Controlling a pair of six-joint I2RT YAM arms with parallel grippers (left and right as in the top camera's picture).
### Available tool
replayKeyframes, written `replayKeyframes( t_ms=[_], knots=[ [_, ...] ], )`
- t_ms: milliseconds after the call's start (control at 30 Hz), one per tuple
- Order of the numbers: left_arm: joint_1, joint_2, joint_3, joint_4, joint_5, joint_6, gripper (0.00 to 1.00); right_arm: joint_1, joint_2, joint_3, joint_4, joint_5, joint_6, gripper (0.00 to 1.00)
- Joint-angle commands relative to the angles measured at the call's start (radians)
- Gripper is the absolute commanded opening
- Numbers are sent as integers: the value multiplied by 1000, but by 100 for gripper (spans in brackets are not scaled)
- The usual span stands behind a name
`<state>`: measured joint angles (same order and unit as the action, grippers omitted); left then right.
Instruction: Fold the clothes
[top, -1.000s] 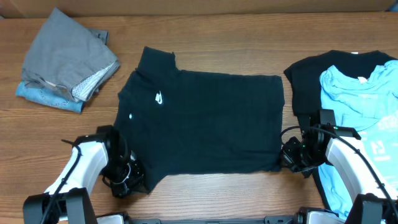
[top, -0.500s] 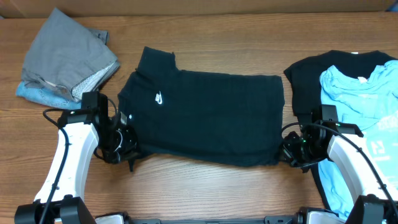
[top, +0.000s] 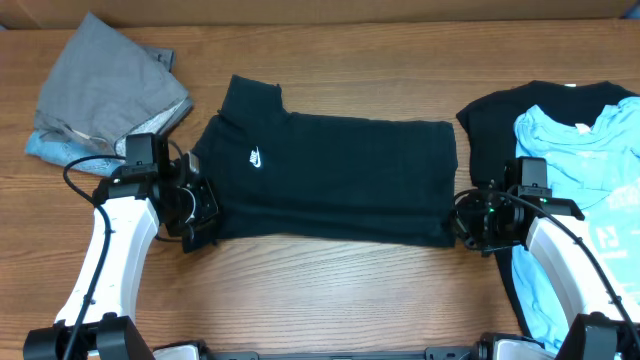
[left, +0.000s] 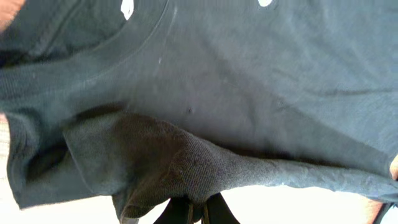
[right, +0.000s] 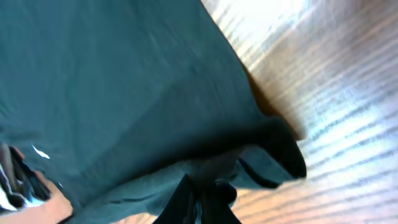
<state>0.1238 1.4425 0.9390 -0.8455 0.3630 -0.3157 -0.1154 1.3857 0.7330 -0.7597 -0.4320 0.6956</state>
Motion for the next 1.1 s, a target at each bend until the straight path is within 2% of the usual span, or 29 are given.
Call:
replayKeyframes(
  t_ms=[0,100,167,233,267,300,367,533,633,700,767,967,1067],
  knots=[
    [-7,-6,21,28,-7,2,4,2,-14,21,50,38,43,4],
    [-7,-6,21,40,-8,2,5,2,-14,21,90,38,43,6],
    [-7,-5,21,40,-8,2,8,2,-14,21,106,37,43,14],
    [-6,-5,21,39,-9,2,38,2,-15,21,116,33,41,47],
    [-6,-5,21,34,-13,5,47,2,-15,21,116,29,40,59],
    [-6,-5,21,29,-19,11,63,2,-15,21,116,24,37,63],
    [-6,-5,21,5,-38,37,73,2,-15,21,115,19,29,65],
    [-5,-5,21,-91,-185,70,85,2,-15,21,89,3,-59,65],
    [-5,-5,19,-110,-282,74,86,2,-15,21,60,0,-115,65],
    [-5,-4,14,-84,-300,110,82,2,-15,21,46,2,-129,65],
    [-5,1,5,-42,-299,145,81,2,-15,21,44,3,-132,65],
    [-13,72,-8,29,-208,274,65,2,-15,21,45,4,-132,65],
    [-30,125,-8,40,-186,302,65,2,-15,21,45,5,-132,65]
  ],
)
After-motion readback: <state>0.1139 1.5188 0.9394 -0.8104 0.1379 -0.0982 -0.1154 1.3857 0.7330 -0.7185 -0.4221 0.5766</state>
